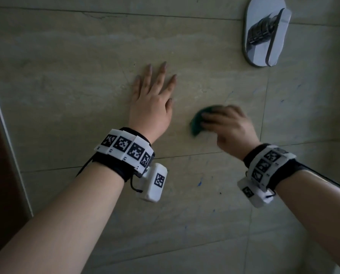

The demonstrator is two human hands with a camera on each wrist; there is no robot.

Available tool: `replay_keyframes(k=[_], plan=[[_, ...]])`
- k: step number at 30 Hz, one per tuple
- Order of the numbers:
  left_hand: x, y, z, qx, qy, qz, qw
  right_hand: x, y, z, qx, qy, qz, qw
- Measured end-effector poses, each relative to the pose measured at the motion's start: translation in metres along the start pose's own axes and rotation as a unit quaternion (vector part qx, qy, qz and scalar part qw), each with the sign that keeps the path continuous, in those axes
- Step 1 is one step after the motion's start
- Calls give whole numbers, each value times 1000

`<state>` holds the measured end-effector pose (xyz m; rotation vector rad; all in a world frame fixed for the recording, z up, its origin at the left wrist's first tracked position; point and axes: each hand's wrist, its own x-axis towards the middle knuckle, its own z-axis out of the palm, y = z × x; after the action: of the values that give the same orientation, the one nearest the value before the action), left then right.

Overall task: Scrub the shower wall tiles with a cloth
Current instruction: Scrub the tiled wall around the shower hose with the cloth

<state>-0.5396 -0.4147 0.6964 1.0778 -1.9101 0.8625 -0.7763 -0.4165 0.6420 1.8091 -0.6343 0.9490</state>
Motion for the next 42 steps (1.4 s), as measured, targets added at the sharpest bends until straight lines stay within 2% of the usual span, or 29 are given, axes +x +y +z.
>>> replay_keyframes(k=[2,3,5,7,10,13,15,16,18,22,24,26,28,29,30,31,33,35,38,40,42], plan=[[0,0,0,-2,2,2,1000,11,8,-1,-7,71,145,987],[0,0,0,-4,4,3,1000,15,6,0,-15,90,192,977],[0,0,1,-8,6,3,1000,15,-6,6,-25,103,217,970],[0,0,2,-11,8,2,1000,4,-22,12,-14,86,165,982],[2,4,2,-6,8,-4,1000,-19,-45,19,-17,-4,34,999],[9,10,-2,11,-2,-6,1000,-20,-42,13,-40,-65,-58,995],[17,15,-3,15,-5,-5,1000,-8,-26,6,-72,-65,-76,992],[21,18,-4,15,-6,-5,1000,1,-18,2,-87,-54,-49,993],[30,23,-3,6,-2,-8,1000,18,-4,-3,-108,-26,55,992],[47,33,2,-5,19,-8,1000,25,7,-8,-124,-14,231,965],[53,37,4,-11,24,-10,1000,18,13,-15,-113,-23,342,933],[55,38,7,-5,26,-10,1000,12,19,-22,-102,-42,456,883],[55,37,8,-3,30,1,1000,11,19,-23,-106,-64,509,852],[55,36,8,-3,32,8,999,13,17,-22,-108,-76,512,849],[56,36,8,-4,33,16,999,15,13,-19,-111,-77,495,858],[56,35,8,-5,34,21,999,16,8,-15,-117,-61,450,883],[57,34,9,-8,39,26,999,12,-3,-8,-116,-41,327,937],[57,33,10,-5,39,29,999,0,-7,-5,-122,-45,194,972],[58,29,9,4,39,42,998,-5,1,-11,-142,-64,56,986],[58,25,8,9,37,50,998,-3,16,-18,-177,-73,57,980],[57,22,9,10,35,54,998,0,33,-26,-178,-64,177,966]])
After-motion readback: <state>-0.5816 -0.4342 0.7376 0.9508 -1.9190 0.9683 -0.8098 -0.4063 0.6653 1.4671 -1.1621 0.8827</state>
